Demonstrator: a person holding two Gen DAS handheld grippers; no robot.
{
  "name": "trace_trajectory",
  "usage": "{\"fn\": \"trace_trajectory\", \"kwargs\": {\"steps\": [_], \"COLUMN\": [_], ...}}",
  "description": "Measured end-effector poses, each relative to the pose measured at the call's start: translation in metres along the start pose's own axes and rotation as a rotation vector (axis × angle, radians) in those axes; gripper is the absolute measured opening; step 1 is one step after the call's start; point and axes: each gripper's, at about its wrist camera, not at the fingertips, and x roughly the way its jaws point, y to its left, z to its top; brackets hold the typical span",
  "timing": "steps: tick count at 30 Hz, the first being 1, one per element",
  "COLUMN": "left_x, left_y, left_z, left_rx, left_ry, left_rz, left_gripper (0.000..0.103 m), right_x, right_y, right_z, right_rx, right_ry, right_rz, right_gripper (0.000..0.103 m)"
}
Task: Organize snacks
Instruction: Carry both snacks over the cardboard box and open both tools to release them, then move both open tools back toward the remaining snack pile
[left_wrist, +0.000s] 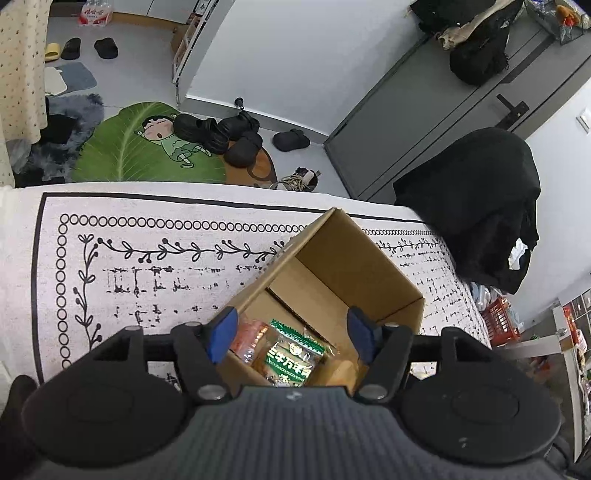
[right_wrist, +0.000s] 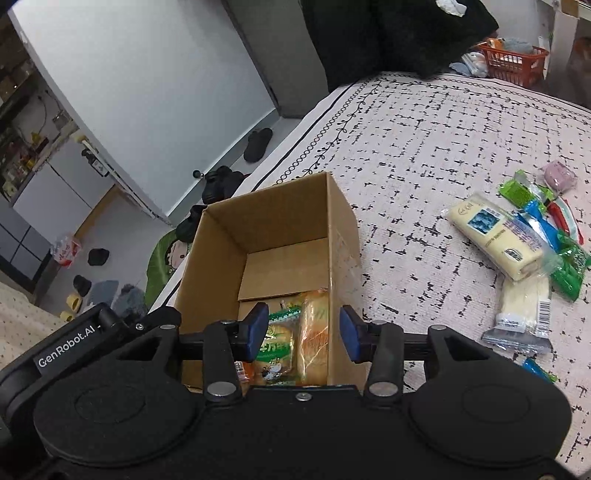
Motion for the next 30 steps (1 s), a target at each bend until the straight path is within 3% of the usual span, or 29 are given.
{"fn": "trace_trajectory", "kwargs": {"steps": [5, 13, 21, 25, 30], "left_x": [-0.002, -0.008, -0.021, -0.029, -0.038], "left_y": [-0.007, -0.028, -0.052, -0.061, -0.07], "left_z": [-0.006, -0.022, -0.046, -0.054, -0.063], "left_rx": [0.045, 0.133, 0.232, 0.276, 0.298], "left_ry": [0.0, 0.025, 0.019, 0.004, -0.007], "left_rz": [0.029, 0.015, 0.002, 0.017, 0.018], "left_gripper": [0.082, 0.085, 0.094, 0.102, 0.103], "right_x": [-0.011, -0.037, -0.079, -0.094, -0.108], "right_y": [-0.015, -0.052, -0.097, -0.111, -0.123], "right_z": [-0.007, -0.01, -0.011, -0.011, -0.009], "right_rx": [0.02, 0.04, 0.07, 0.062, 0.014], "right_ry": [-0.006, -0.025, -0.086, -0.107, -0.111], "right_rz": [-0.001, -0.06, -0.093, -0.094, -0.082], "right_gripper": [0.052, 0.058, 0.066, 0.082, 0.083]}}
